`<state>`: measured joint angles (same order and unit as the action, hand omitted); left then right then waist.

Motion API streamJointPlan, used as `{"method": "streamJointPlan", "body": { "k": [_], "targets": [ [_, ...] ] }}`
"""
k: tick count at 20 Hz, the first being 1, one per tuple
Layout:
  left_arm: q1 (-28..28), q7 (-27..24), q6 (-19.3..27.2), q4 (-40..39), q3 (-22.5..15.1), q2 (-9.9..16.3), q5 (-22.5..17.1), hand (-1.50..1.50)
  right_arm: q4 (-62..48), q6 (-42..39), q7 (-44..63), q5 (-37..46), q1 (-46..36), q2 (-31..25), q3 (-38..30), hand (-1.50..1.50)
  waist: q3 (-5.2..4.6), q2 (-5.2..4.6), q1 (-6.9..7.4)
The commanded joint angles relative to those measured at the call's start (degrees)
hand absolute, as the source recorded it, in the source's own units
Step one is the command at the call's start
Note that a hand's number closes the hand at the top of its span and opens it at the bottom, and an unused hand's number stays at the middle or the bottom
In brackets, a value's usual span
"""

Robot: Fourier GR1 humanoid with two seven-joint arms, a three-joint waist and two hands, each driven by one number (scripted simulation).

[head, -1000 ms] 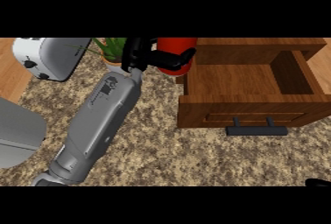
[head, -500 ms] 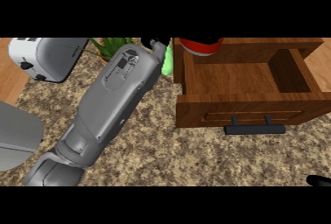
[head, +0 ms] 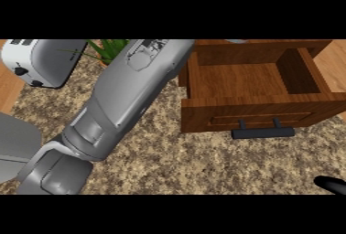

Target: Pick up the can, place it into the drawer and close the drawer

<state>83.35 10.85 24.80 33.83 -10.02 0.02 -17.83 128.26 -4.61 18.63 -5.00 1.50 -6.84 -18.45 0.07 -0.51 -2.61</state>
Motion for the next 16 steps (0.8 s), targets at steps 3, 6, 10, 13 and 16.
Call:
{"method": "streamJointPlan", "body": {
  "k": [3, 6, 10, 13, 16],
  "targets": [
    [7.55, -0.47, 0.78, -8.94, -1.15, -0.02, -2.90, 1.50, -1.93, 0.50, -0.07, 0.74, -2.74, -0.26, 1.04, -1.50, 0.06, -0.48, -1.10],
    [7.55, -2.08, 3.11, -9.87, -4.53, -0.02, -5.26, 1.50, 0.75, 1.21, 2.40, 1.19, -3.20, -0.19, 2.18, -1.50, 0.07, -0.51, -2.04],
    [9.29, -3.35, 5.20, -12.96, -5.50, -0.02, -6.44, 1.50, -2.36, 1.84, 2.13, 2.96, -5.63, -1.02, 2.33, -1.50, 0.10, -0.91, -2.22],
    [7.02, -4.68, 9.18, -12.89, -8.40, -0.02, -8.17, -1.50, -2.17, 0.77, 2.13, 1.21, -5.00, -1.63, 1.52, -1.50, 0.12, -0.78, -2.80],
    [7.18, -5.69, 12.54, -13.35, -9.49, -0.02, -9.66, -1.50, -4.26, 0.47, -0.84, 1.35, -5.83, -1.03, 1.95, -1.50, 0.20, -1.24, -3.96]
  ]
}}
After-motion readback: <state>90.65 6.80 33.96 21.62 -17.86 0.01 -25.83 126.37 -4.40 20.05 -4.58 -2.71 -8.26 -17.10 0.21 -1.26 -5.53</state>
